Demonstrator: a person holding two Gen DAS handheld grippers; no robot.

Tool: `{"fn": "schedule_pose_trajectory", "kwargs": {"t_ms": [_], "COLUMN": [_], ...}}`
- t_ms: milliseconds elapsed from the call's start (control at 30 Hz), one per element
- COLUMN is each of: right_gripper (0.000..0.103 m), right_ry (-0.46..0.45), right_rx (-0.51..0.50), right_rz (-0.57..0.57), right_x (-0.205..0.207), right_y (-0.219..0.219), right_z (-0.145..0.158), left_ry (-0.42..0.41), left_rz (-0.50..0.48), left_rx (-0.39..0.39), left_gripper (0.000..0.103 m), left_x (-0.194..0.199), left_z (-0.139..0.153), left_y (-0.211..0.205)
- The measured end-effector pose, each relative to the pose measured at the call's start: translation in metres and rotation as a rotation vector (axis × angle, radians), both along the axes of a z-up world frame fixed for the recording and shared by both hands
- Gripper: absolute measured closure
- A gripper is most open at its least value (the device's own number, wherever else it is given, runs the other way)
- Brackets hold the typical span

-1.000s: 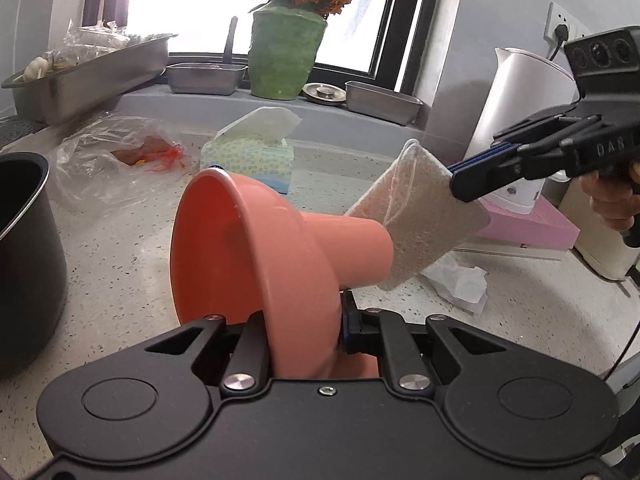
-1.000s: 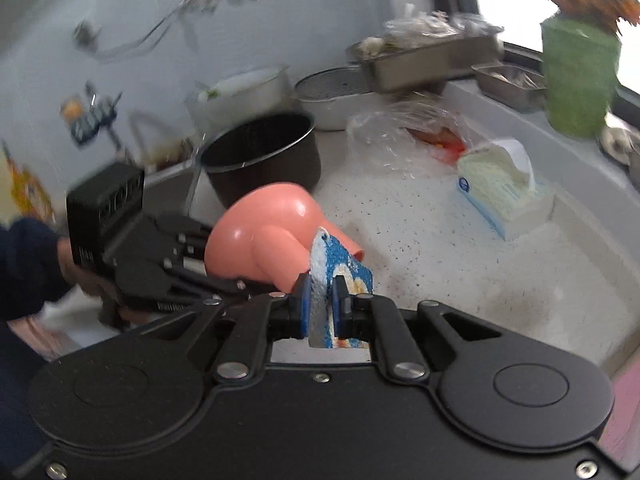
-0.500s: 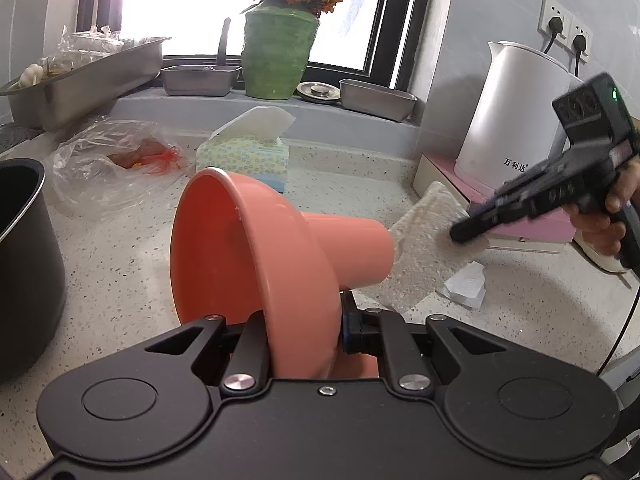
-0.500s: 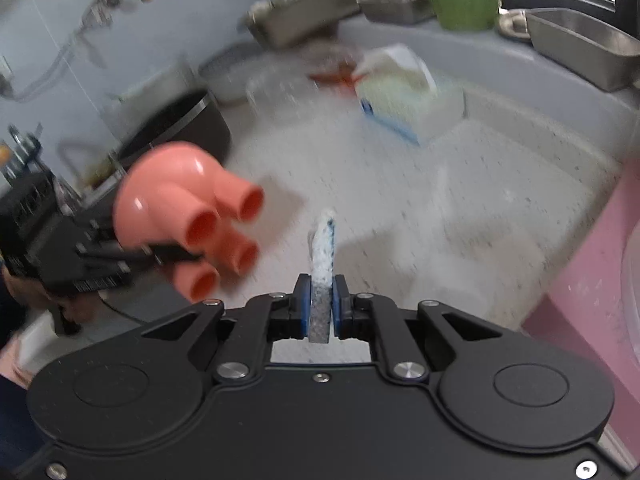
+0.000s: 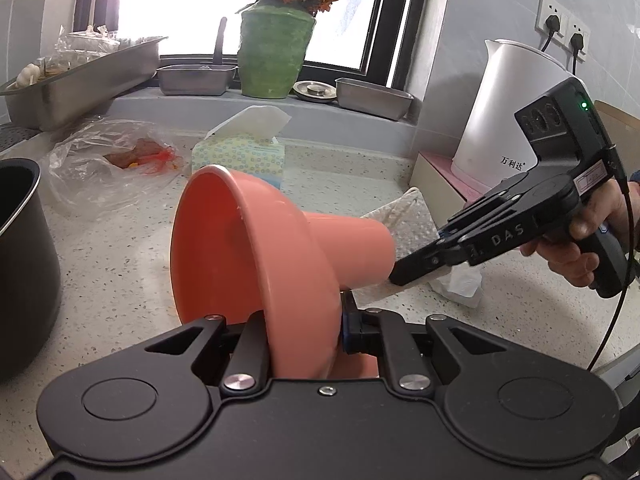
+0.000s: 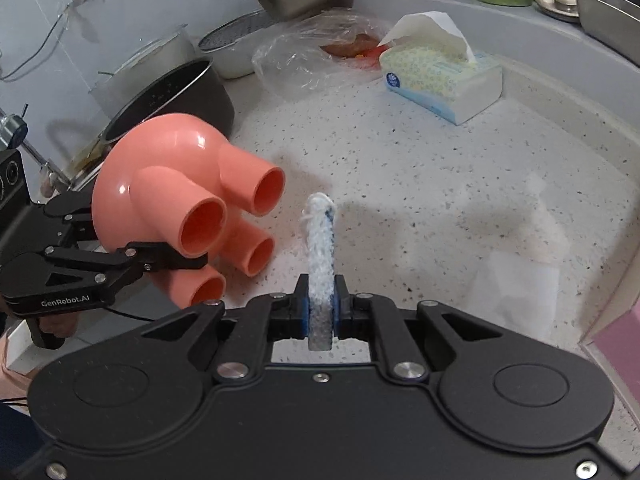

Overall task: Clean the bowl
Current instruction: 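Scrub the bowl's outer foot with the scrub pad in the right tool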

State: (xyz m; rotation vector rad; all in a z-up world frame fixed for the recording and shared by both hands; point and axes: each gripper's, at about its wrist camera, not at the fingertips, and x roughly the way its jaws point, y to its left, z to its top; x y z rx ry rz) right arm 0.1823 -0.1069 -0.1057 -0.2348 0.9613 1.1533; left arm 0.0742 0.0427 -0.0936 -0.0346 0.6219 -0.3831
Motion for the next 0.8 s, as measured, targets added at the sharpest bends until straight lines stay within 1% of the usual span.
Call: {"fn": "schedule_pose_trajectory", "kwargs": {"t_ms": [67,100,267,333,367,400,467,633,733,800], "right_gripper": [0.092,0.092,0.092,0.092,0.092,0.092,0.092,0.092,0.092,0.092], "right_ry": [-0.046,-0.094,-0.222,-0.227,-0.212,-0.193,-0.227,-0.388,-0.482,-0.523], "right_rx": [0.0,0.004,-0.013,-0.017,-0.013,-0.005,-0.012,-0.077,-0.122,-0.136], "right_rz": [0.018,0.025,-0.005,-0.003,0.004,0.021,0.065,0.168,0.269,0.333], "right_x": [-0.008,-0.014,-0.025,-0.025,-0.025,-0.025,-0.033,-0.051,-0.063,-0.073], "right_y": [0.001,0.0,-0.005,-0.007,-0.008,-0.01,-0.007,-0.005,-0.012,-0.017], "right_z": [0.001,0.002,0.005,0.008,0.01,0.015,0.024,0.044,0.058,0.068], "left_ry": [-0.003,-0.005,-0.006,-0.01,-0.012,-0.016,-0.031,-0.047,-0.05,-0.061], "left_rz": [-0.01,-0.013,-0.014,-0.024,-0.031,-0.038,-0.064,-0.107,-0.128,-0.15], "left_rx": [0.005,0.005,-0.015,-0.009,-0.006,-0.002,0.025,0.069,0.075,0.097], "left_gripper": [0.089,0.089,0.089,0.089,0.089,0.089,0.089,0.088,0.088,0.088], "left_x": [-0.001,-0.001,-0.001,-0.002,-0.003,-0.003,-0.006,-0.009,-0.011,-0.013], "left_z": [-0.001,-0.001,-0.003,-0.003,-0.004,-0.004,-0.006,-0.009,-0.011,-0.012], "left_y": [0.0,0.0,0.003,0.002,0.002,0.001,-0.004,-0.008,-0.007,-0.009]}}
